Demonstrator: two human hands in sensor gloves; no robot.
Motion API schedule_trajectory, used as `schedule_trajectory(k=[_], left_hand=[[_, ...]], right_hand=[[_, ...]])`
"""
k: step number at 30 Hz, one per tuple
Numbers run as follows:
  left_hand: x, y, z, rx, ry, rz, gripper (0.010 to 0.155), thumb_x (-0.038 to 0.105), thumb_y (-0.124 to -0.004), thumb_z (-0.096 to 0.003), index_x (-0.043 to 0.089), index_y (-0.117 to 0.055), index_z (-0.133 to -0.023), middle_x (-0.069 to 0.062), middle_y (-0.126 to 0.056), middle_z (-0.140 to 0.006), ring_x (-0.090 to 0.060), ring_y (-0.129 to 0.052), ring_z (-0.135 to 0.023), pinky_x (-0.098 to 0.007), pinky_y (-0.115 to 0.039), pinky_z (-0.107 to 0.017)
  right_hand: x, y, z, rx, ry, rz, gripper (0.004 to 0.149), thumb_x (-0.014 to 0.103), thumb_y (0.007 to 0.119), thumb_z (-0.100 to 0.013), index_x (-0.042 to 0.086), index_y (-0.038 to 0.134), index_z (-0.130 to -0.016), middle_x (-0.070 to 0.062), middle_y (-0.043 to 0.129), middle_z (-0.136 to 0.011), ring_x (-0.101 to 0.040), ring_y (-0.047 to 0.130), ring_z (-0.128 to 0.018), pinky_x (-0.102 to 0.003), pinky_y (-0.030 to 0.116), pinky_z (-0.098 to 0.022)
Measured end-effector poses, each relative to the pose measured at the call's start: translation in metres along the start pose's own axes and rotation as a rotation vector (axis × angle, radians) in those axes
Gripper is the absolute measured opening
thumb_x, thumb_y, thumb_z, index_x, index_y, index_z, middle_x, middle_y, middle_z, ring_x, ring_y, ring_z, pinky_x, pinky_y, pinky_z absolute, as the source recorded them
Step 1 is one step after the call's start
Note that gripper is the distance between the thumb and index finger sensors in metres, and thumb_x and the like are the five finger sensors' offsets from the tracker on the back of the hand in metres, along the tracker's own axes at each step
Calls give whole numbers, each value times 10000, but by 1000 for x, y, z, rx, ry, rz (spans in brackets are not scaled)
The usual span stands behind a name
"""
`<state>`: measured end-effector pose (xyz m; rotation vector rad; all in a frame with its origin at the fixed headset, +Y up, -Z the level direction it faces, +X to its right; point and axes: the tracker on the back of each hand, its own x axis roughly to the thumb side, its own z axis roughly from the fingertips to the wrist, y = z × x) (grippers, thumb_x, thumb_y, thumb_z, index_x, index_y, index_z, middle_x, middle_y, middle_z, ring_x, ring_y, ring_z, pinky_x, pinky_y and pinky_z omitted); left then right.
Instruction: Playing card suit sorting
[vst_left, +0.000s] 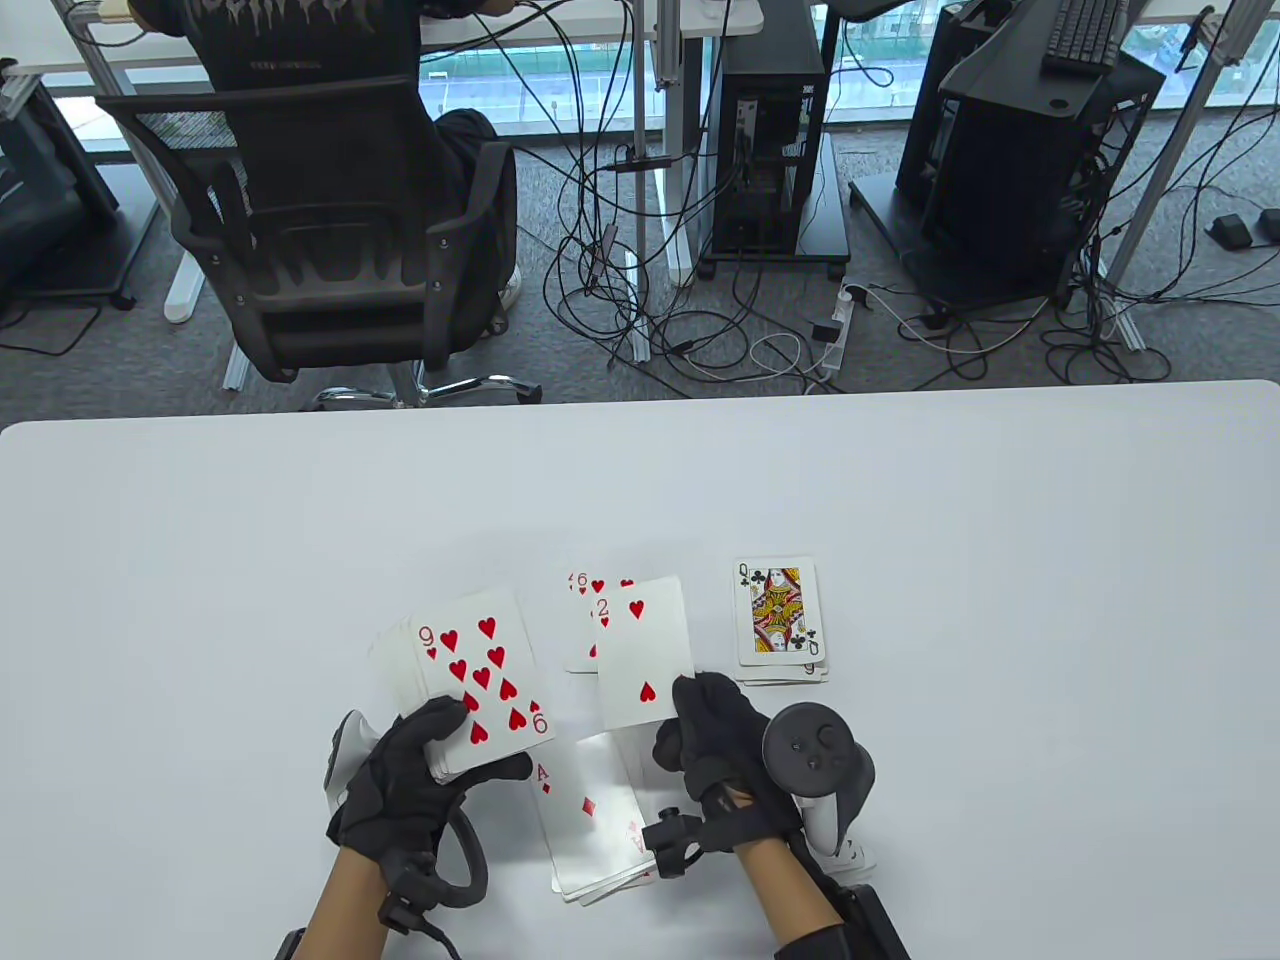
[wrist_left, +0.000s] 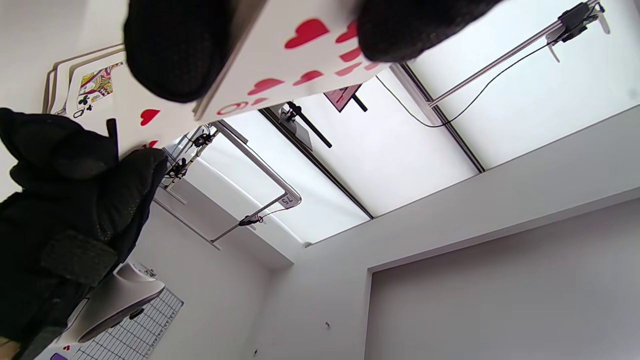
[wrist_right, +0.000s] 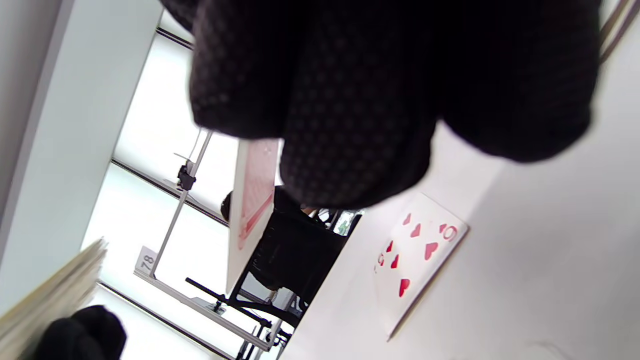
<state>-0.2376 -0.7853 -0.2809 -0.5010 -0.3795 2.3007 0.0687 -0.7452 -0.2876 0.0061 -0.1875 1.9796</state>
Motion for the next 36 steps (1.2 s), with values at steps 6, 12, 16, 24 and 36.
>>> schedule_trajectory(k=[6, 12, 16, 24, 36], left_hand=[[2, 1, 1, 9, -9, 4, 575, 436, -671, -639, 351, -338, -1101, -10, -494, -1161, -344, -701, -1029, -459, -809, -594], [2, 2, 1, 11, -8, 3, 574, 436, -670, -640, 350, -337, -1101, -10, -492, -1161, -342, -699, -1030, -458, -809, -594], [2, 1, 1, 14, -5, -3, 575, 438, -668, -641, 350, -335, -1102, -10, -490, -1163, -342, -699, -1031, -456, -808, -596], [0, 0, 1, 18, 9, 0, 574, 437, -668, -641, 349, -337, -1101, -10, -489, -1162, -344, -697, -1031, -457, -808, -596], [-2, -1, 0, 26, 27, -10, 575, 435, -669, -642, 349, -334, -1101, -11, -487, -1163, -345, -694, -1032, -459, -806, -597]], right_hand=[[7, 33, -49, 77, 132, 119, 410, 219, 635, -561, -145, 721, -730, -25, 933, -347, -215, 998, -242, -398, 895, -193], [-6, 65, -84, 97, 307, 355, 415, 214, 644, -554, -158, 735, -712, -23, 935, -317, -213, 998, -199, -396, 893, -167], [-8, 78, -94, 193, 338, 679, 430, 226, 653, -550, -168, 754, -691, -22, 932, -287, -218, 989, -172, -393, 885, -149], [-1, 101, -98, 289, 282, 1087, 480, 299, 675, -554, -160, 766, -658, -6, 914, -248, -173, 968, -147, -382, 878, -133], [29, 80, -85, 294, 43, 883, 539, 322, 667, -558, -180, 728, -741, -78, 928, -348, -272, 980, -237, -455, 865, -198]])
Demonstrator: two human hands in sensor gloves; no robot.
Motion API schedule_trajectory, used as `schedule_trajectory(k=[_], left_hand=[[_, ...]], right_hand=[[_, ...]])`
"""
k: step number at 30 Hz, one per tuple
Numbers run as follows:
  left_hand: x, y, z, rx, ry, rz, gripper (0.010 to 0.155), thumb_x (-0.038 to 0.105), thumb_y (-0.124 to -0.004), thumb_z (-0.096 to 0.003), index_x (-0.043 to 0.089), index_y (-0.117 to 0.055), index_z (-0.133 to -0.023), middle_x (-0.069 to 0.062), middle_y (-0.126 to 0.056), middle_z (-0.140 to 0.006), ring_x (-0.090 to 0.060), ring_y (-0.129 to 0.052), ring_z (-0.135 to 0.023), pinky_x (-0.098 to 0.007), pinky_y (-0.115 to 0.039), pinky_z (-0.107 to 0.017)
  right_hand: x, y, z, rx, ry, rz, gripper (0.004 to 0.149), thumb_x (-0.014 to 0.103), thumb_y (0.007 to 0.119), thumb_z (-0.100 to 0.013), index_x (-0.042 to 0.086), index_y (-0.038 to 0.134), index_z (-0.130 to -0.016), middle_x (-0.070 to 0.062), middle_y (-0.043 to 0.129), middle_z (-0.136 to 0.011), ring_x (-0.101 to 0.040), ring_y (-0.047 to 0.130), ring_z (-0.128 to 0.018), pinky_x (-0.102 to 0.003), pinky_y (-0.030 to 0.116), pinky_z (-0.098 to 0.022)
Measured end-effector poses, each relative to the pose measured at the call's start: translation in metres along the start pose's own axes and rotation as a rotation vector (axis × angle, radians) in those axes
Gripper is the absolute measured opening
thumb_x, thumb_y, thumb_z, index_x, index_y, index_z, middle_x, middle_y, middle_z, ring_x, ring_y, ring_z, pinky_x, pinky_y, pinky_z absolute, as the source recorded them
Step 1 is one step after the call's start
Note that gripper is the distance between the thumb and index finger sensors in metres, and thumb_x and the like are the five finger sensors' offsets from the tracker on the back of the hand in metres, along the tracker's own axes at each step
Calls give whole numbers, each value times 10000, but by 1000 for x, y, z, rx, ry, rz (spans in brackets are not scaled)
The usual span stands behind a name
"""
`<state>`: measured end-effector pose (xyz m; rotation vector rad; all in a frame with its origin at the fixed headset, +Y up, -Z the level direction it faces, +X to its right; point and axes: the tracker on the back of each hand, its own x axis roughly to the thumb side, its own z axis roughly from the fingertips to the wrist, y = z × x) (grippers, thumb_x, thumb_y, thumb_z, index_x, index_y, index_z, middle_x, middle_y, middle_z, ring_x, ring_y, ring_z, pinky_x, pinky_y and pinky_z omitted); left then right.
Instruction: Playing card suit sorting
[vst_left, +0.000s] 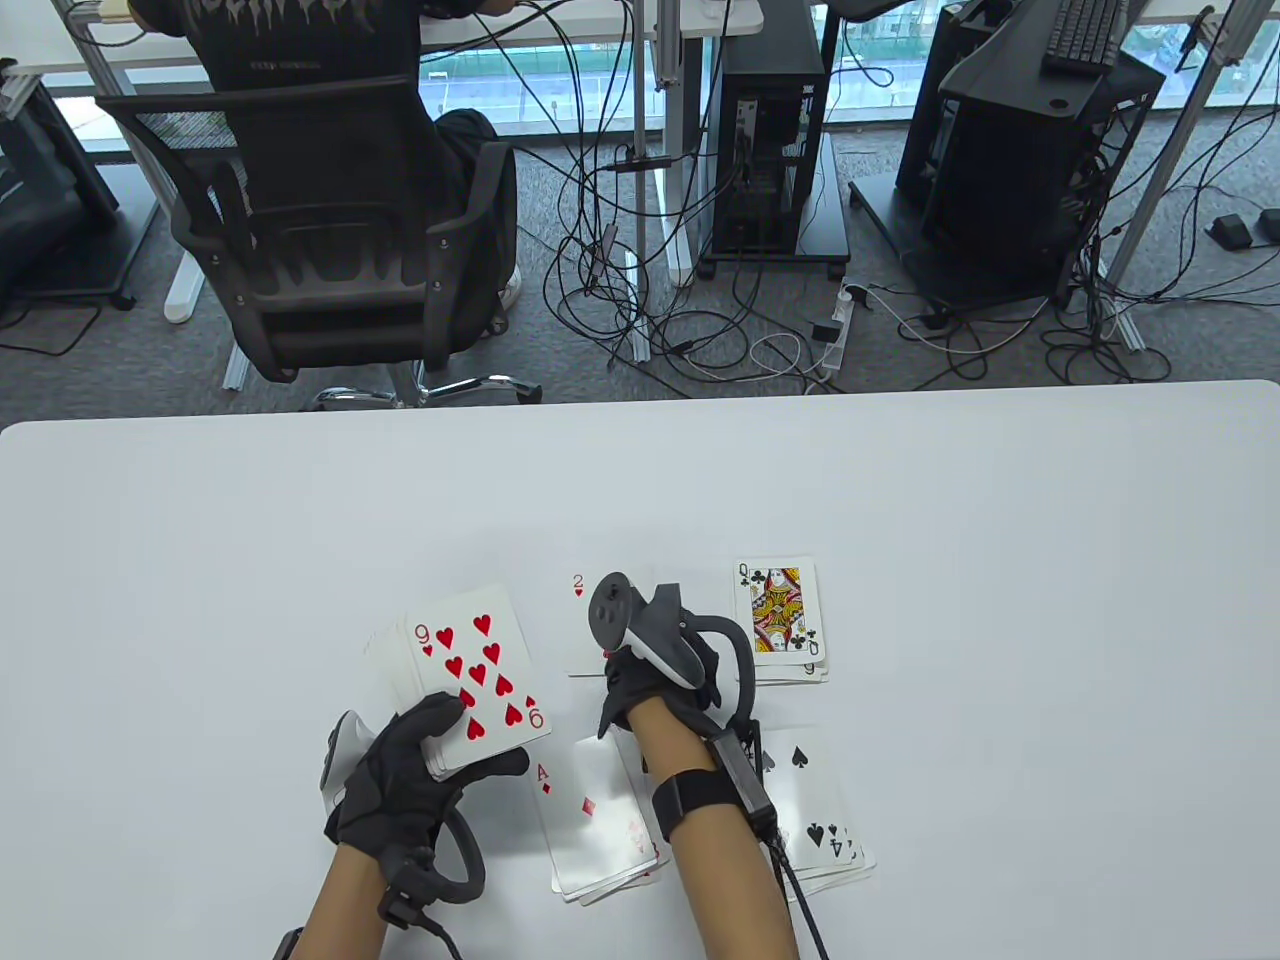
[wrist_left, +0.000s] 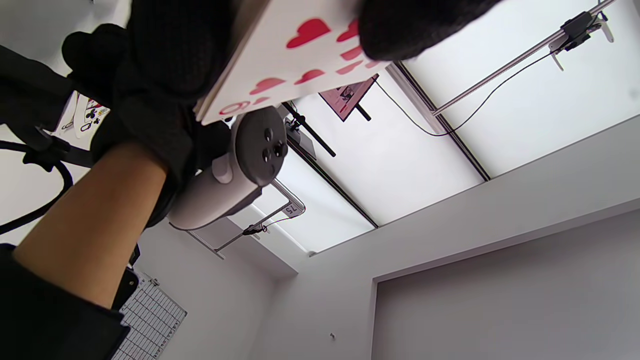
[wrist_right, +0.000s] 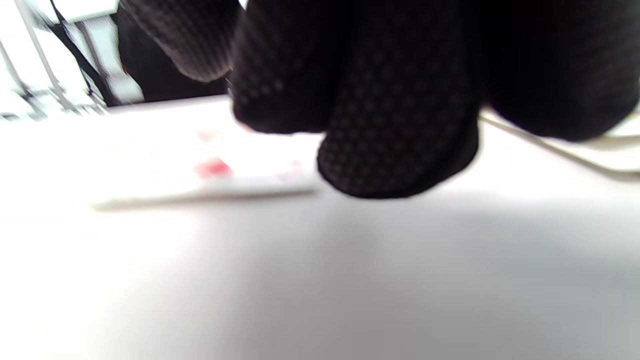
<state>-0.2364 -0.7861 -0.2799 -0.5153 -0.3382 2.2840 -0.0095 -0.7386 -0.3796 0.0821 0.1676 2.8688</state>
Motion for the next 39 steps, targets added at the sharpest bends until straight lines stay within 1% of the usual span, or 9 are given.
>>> schedule_trajectory(k=[4, 8, 10, 13, 15, 18, 22, 26, 39], left_hand=[[-1, -1, 0, 4, 10, -2, 576, 436, -669, -641, 349, -334, -1101, -12, -485, -1164, -346, -693, -1032, -460, -805, -598], [-3, 0, 0, 14, 18, -4, 576, 433, -670, -641, 348, -334, -1101, -13, -484, -1164, -347, -693, -1031, -462, -804, -597], [-4, -1, 0, 15, 23, -5, 574, 432, -670, -642, 348, -336, -1100, -13, -484, -1163, -348, -692, -1032, -462, -804, -597], [-6, -2, 0, 12, 33, -9, 576, 432, -672, -640, 348, -336, -1101, -13, -485, -1163, -348, -691, -1032, -464, -803, -597], [-7, -3, 0, 9, 38, -10, 575, 433, -672, -639, 348, -339, -1100, -13, -486, -1162, -348, -697, -1027, -464, -805, -596], [-7, -4, 0, -4, 36, 0, 573, 433, -675, -638, 349, -345, -1100, -14, -491, -1161, -350, -708, -1016, -467, -801, -595], [-7, -4, -1, -17, 30, -10, 573, 438, -677, -638, 352, -350, -1101, -11, -496, -1163, -347, -710, -1020, -470, -800, -593], [-8, -5, -2, -28, 31, -10, 577, 436, -682, -636, 352, -352, -1101, -10, -496, -1163, -350, -703, -1025, -473, -799, -594], [-8, -4, -2, -15, 18, 9, 575, 432, -675, -637, 352, -344, -1101, -11, -489, -1164, -349, -695, -1032, -469, -799, -600]], right_hand=[[8, -21, 29, -113, -244, -306, 528, 306, 662, -561, -187, 733, -735, -98, 933, -368, -295, 981, -258, -471, 863, -211], [16, -26, 58, -137, -436, -600, 545, 311, 637, -576, -196, 715, -762, -141, 932, -419, -345, 974, -314, -511, 848, -251], [20, -24, 71, -109, -482, -651, 596, 348, 651, -575, -208, 689, -788, -170, 922, -461, -378, 961, -357, -535, 834, -277], [28, -19, 82, -51, -538, -572, 746, 433, 694, -551, -221, 551, -877, -229, 852, -596, -444, 902, -484, -581, 793, -357], [34, -17, 89, -72, -559, -487, 803, 458, 724, -524, -215, 489, -892, -229, 812, -624, -442, 875, -512, -583, 776, -379], [37, -17, 92, -153, -560, -389, 769, 459, 748, -497, -175, 521, -867, -154, 824, -571, -359, 904, -476, -523, 811, -361], [29, -17, 88, -199, -514, -562, 544, 346, 751, -507, -130, 677, -760, -70, 885, -411, -262, 959, -328, -454, 861, -262], [25, -16, 88, -214, -515, -592, 431, 266, 696, -539, -121, 718, -728, -65, 906, -380, -258, 974, -298, -447, 870, -242], [11, -30, 54, -65, -466, -691, 400, 232, 648, -546, -106, 745, -738, -69, 924, -379, -267, 982, -301, -452, 872, -249]])
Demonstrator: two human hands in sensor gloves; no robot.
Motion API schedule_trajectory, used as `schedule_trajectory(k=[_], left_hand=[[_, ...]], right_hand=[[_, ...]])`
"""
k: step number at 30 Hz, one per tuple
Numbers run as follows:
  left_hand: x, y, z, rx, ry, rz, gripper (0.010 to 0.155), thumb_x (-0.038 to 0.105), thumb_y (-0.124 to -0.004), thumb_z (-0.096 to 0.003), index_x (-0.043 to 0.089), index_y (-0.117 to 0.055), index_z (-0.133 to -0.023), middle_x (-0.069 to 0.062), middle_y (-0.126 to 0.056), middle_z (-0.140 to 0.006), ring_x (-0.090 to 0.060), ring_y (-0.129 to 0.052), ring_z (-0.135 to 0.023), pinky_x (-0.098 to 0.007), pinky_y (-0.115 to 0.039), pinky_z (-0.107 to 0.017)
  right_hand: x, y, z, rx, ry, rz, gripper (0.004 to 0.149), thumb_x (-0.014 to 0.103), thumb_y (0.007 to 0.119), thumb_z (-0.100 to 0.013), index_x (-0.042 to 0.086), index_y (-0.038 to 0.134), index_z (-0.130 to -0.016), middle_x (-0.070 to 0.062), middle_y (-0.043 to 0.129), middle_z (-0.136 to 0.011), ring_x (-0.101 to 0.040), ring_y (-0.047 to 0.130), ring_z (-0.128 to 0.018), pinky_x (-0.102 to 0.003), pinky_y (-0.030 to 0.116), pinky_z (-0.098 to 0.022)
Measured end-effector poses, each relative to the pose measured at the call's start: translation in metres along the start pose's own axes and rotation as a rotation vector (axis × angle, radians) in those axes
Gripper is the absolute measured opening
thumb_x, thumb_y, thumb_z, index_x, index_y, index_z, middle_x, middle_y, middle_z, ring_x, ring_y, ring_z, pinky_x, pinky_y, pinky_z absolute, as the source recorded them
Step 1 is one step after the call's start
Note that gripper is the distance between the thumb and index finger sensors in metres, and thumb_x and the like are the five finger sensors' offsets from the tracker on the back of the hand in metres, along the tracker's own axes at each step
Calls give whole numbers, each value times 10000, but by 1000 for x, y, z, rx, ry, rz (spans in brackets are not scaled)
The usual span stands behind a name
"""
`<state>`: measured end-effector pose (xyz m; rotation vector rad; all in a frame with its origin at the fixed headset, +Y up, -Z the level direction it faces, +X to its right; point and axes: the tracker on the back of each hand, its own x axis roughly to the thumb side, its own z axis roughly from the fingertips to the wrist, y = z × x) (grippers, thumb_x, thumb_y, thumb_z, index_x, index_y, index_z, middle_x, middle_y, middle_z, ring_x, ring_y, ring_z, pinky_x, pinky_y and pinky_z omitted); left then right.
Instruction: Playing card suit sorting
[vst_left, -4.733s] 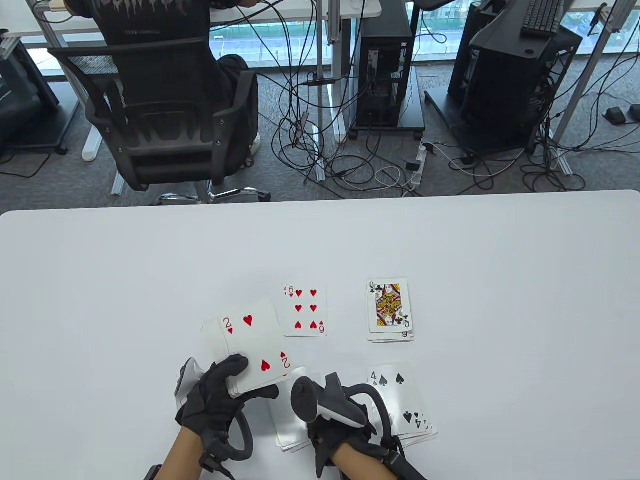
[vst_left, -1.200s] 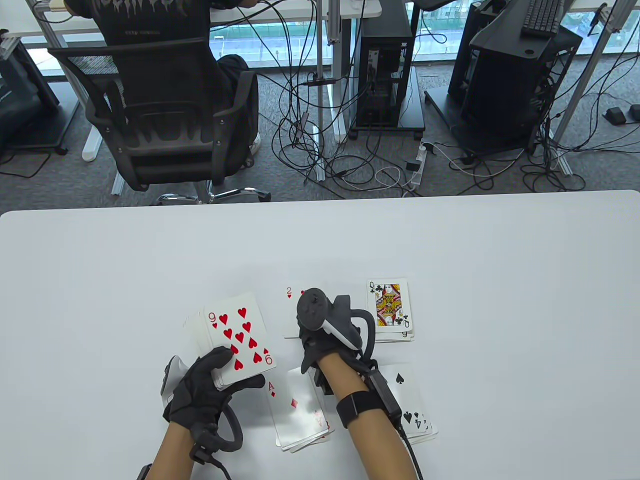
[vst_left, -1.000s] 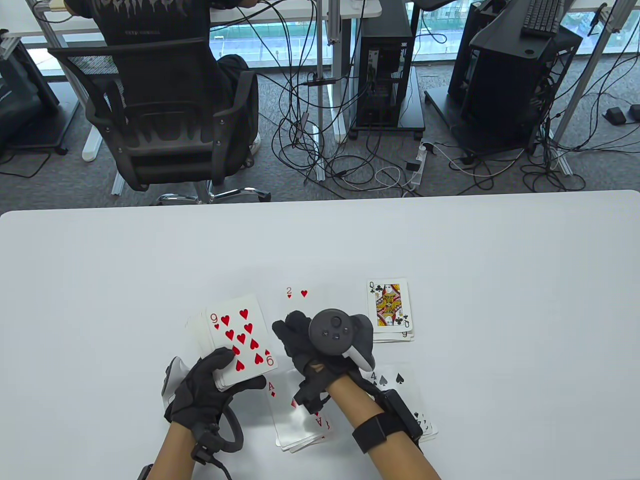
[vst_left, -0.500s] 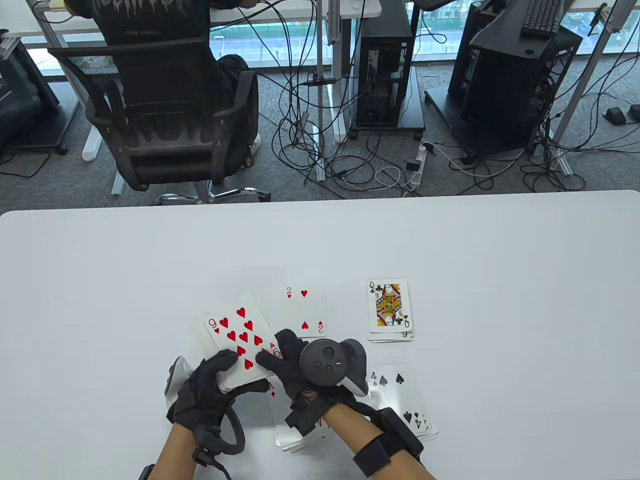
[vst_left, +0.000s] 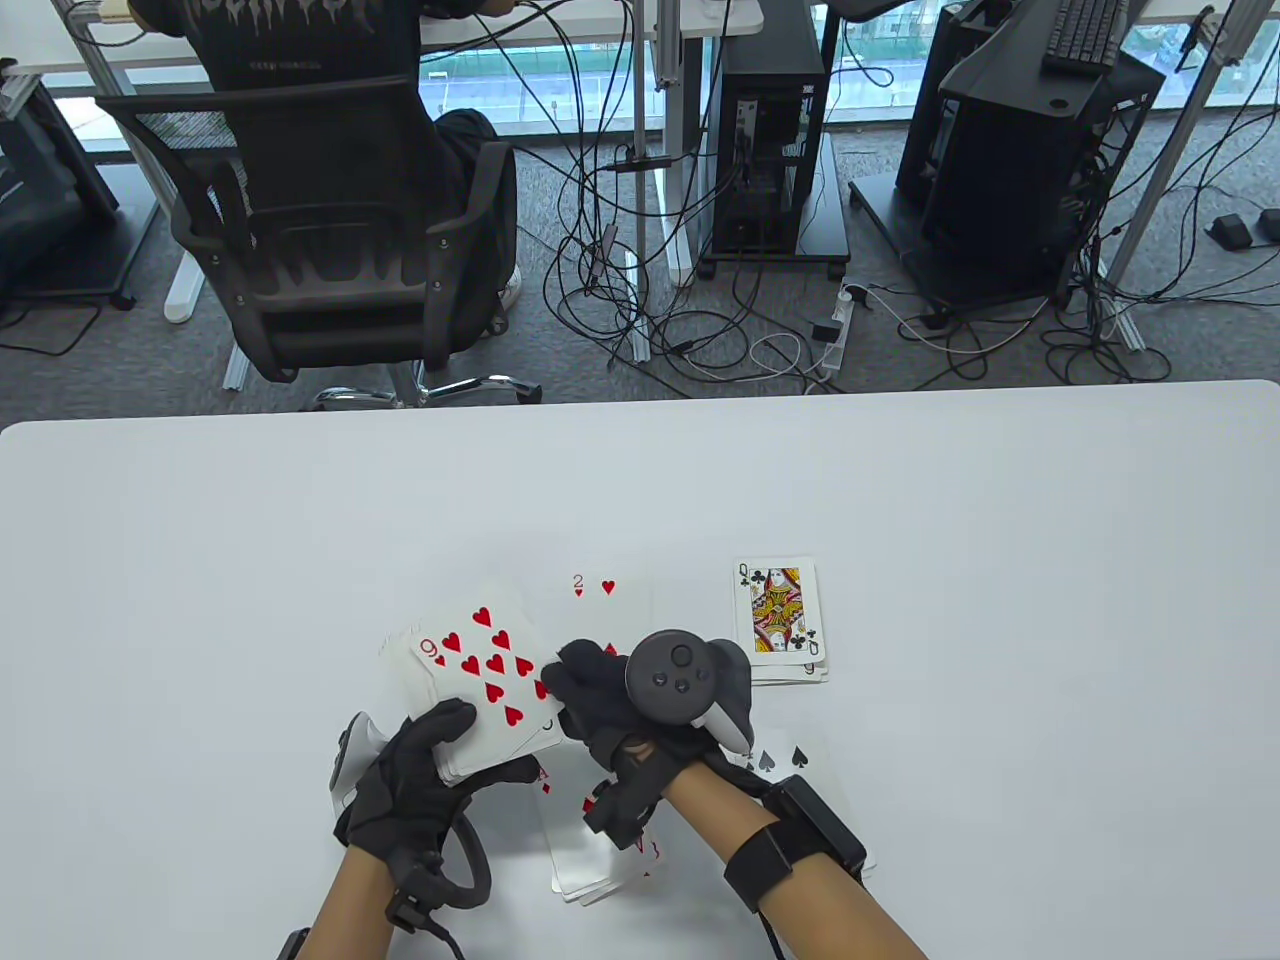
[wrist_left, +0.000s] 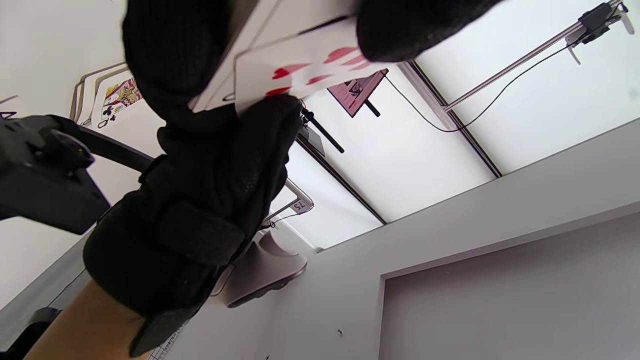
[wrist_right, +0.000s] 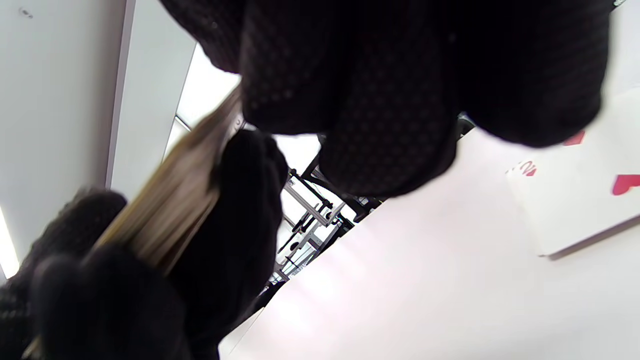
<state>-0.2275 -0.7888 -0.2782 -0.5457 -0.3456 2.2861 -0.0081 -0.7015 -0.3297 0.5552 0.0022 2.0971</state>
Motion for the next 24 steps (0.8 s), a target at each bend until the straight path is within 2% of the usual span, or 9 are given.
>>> schedule_trajectory(k=[7, 13, 15, 17, 21, 24], left_hand=[[2, 0, 0, 4, -10, -2, 574, 434, -669, -640, 352, -338, -1101, -10, -485, -1165, -347, -692, -1033, -465, -800, -601], [3, 0, 0, 12, -14, 5, 573, 436, -666, -642, 351, -334, -1103, -11, -481, -1166, -347, -690, -1034, -464, -799, -602], [3, 0, 0, 12, -15, 8, 574, 437, -666, -642, 352, -334, -1102, -9, -482, -1166, -346, -691, -1034, -462, -800, -603], [4, -1, 0, 8, -17, 11, 573, 436, -666, -643, 351, -334, -1103, -10, -481, -1167, -347, -690, -1034, -463, -799, -602], [4, 0, 1, 6, -20, 12, 573, 436, -665, -643, 352, -333, -1102, -10, -481, -1166, -345, -691, -1035, -463, -800, -602], [4, 0, 1, 8, -19, 10, 574, 438, -665, -642, 353, -333, -1102, -8, -480, -1167, -345, -691, -1035, -461, -801, -602]], right_hand=[[-31, -31, -31, -117, 188, -269, 401, 236, 646, -557, -107, 739, -743, -61, 923, -382, -256, 983, -300, -442, 874, -248], [-65, -32, -42, -192, 320, -290, 402, 236, 639, -567, -110, 729, -752, -56, 920, -392, -251, 982, -310, -437, 875, -256], [-74, -29, -42, -218, 384, -203, 402, 221, 650, -558, -131, 739, -732, -68, 924, -368, -262, 982, -280, -445, 873, -226], [-81, -25, -41, -244, 498, -15, 405, 216, 662, -548, -145, 755, -706, -61, 928, -329, -251, 986, -234, -435, 878, -188], [-90, -13, -43, -115, 621, 225, 411, 221, 662, -545, -149, 766, -692, -39, 929, -296, -229, 990, -191, -416, 883, -158], [-92, -4, -46, -1, 653, 397, 423, 234, 664, -546, -152, 781, -673, -26, 928, -265, -216, 988, -160, -406, 883, -134]])
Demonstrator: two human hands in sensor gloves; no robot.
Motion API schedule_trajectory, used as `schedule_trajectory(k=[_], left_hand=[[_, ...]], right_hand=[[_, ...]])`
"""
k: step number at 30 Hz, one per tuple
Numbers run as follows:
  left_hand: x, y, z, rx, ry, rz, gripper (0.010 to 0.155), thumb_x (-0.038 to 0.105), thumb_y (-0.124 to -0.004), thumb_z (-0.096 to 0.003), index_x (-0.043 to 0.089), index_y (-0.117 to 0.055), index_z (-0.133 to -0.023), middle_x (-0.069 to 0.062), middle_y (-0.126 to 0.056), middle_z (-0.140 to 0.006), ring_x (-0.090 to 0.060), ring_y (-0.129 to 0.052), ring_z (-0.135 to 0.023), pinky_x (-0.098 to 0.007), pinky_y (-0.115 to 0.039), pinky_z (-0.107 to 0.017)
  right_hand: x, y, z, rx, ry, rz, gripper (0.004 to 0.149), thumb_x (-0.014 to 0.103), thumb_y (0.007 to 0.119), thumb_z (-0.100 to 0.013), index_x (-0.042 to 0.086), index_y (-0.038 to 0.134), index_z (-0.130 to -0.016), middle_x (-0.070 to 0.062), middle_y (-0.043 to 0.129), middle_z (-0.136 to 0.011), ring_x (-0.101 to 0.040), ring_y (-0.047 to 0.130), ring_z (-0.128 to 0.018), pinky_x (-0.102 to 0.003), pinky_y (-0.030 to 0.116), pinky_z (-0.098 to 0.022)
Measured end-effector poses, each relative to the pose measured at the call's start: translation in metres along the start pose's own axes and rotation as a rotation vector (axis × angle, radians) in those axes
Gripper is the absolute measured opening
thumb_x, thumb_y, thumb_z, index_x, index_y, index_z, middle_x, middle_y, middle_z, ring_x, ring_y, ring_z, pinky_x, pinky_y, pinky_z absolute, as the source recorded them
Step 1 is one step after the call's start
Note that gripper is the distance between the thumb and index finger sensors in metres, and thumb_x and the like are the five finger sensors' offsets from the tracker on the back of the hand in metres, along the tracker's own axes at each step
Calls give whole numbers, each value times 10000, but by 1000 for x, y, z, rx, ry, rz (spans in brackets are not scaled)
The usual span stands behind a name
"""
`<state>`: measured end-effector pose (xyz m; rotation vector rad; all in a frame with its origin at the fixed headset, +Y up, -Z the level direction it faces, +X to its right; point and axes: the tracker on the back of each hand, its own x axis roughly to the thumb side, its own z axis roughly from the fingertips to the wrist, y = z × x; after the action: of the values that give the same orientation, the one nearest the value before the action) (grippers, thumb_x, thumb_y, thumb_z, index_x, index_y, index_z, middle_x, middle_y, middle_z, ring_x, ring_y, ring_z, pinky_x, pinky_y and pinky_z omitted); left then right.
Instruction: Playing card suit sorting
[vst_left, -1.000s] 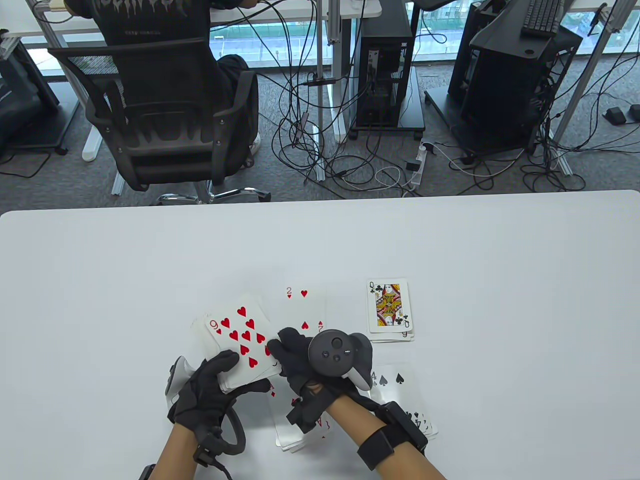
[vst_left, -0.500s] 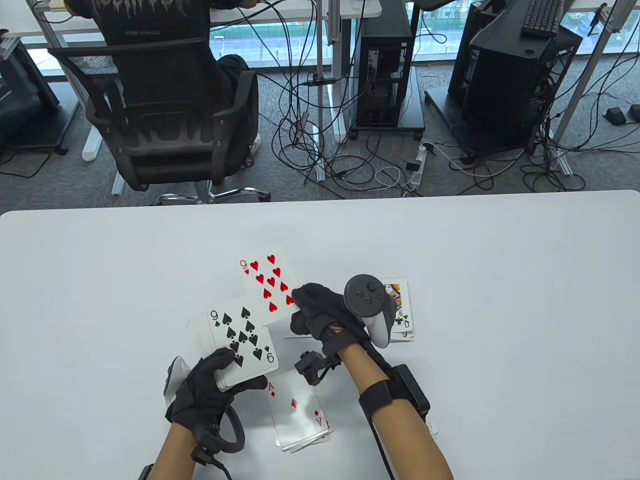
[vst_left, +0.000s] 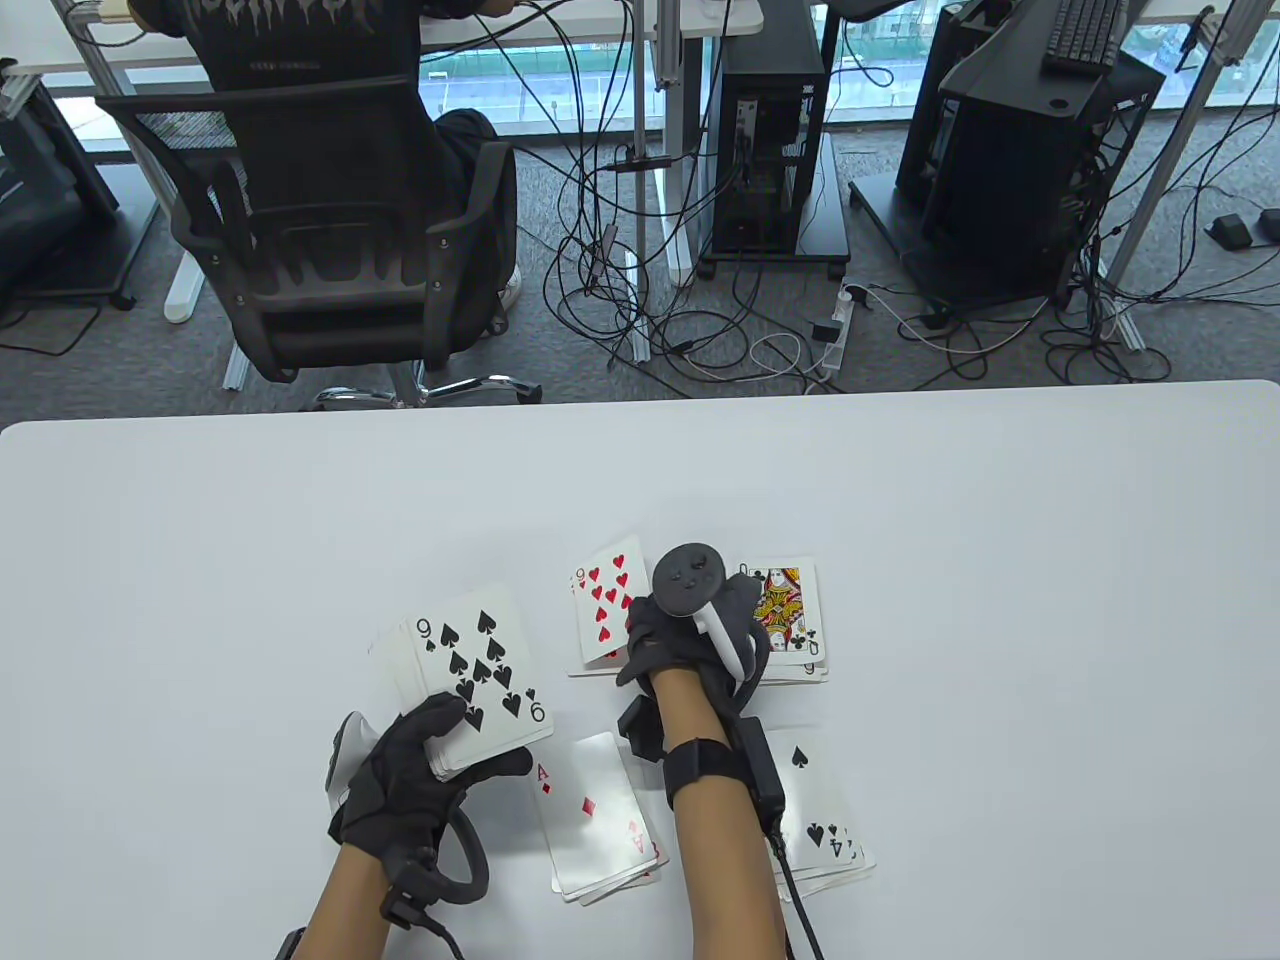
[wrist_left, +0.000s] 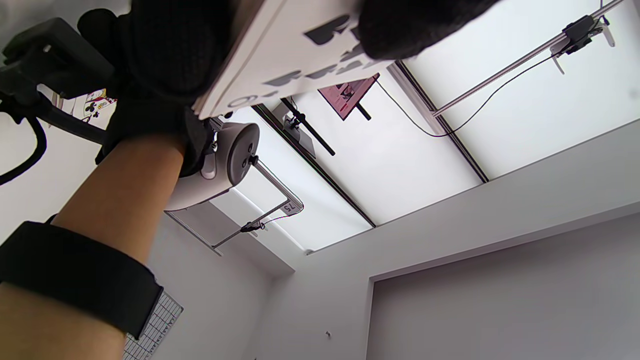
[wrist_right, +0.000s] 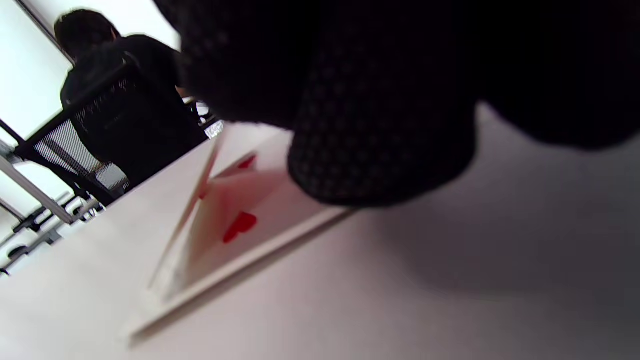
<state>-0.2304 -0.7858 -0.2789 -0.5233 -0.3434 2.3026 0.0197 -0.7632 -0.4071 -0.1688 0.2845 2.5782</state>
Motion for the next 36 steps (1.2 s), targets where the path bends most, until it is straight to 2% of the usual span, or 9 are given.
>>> schedule_trajectory(k=[2, 4, 16, 21, 25, 29, 32, 36], left_hand=[[0, 0, 0, 2, 4, -2, 573, 437, -665, -643, 351, -333, -1103, -10, -479, -1168, -348, -689, -1035, -463, -799, -602], [0, 0, 0, 3, 8, -1, 574, 436, -666, -642, 352, -333, -1102, -8, -480, -1167, -347, -691, -1034, -463, -800, -602], [-1, 0, 1, 5, 19, -7, 573, 436, -666, -642, 352, -335, -1102, -11, -481, -1166, -347, -689, -1035, -464, -800, -601], [-1, 1, 0, 2, 16, -9, 573, 435, -666, -642, 351, -335, -1102, -11, -482, -1166, -347, -689, -1035, -464, -799, -602], [-1, 1, 0, 1, 17, -10, 573, 433, -666, -643, 351, -333, -1102, -12, -479, -1166, -347, -689, -1035, -465, -798, -602], [-2, 1, 0, 2, 22, -13, 573, 435, -666, -642, 350, -335, -1101, -11, -479, -1166, -347, -688, -1035, -464, -799, -602], [-3, 2, 0, 8, 29, -15, 573, 435, -666, -642, 351, -333, -1101, -11, -478, -1166, -348, -688, -1035, -464, -799, -602], [-3, 2, 0, 7, 29, -21, 572, 433, -667, -642, 350, -336, -1101, -13, -480, -1165, -348, -689, -1033, -465, -798, -602]], right_hand=[[4, 7, -1, 53, 10, 151, 438, 254, 661, -551, -149, 787, -670, -18, 927, -259, -208, 986, -157, -397, 884, -134], [7, 13, 0, 44, 10, 238, 439, 260, 660, -551, -145, 786, -662, -16, 926, -258, -209, 985, -160, -398, 883, -137], [22, 27, 6, 7, -10, 523, 469, 293, 678, -547, -152, 782, -648, -15, 914, -245, -188, 967, -142, -401, 873, -133], [24, 28, 10, 1, -26, 562, 471, 296, 682, -544, -150, 780, -660, -26, 916, -255, -199, 969, -154, -411, 871, -145], [25, 22, 15, -1, -70, 513, 499, 310, 684, -546, -156, 766, -707, -56, 926, -302, -241, 974, -227, -438, 868, -177], [33, 10, 29, -41, -217, 353, 505, 303, 672, -551, -166, 759, -716, -69, 928, -317, -262, 979, -224, -452, 867, -185], [41, 2, 44, -30, -316, 170, 508, 299, 656, -557, -172, 749, -723, -82, 931, -337, -276, 981, -243, -461, 866, -200], [47, -8, 68, -78, -487, -116, 512, 291, 641, -564, -180, 733, -743, -105, 933, -374, -304, 981, -280, -481, 862, -225]])
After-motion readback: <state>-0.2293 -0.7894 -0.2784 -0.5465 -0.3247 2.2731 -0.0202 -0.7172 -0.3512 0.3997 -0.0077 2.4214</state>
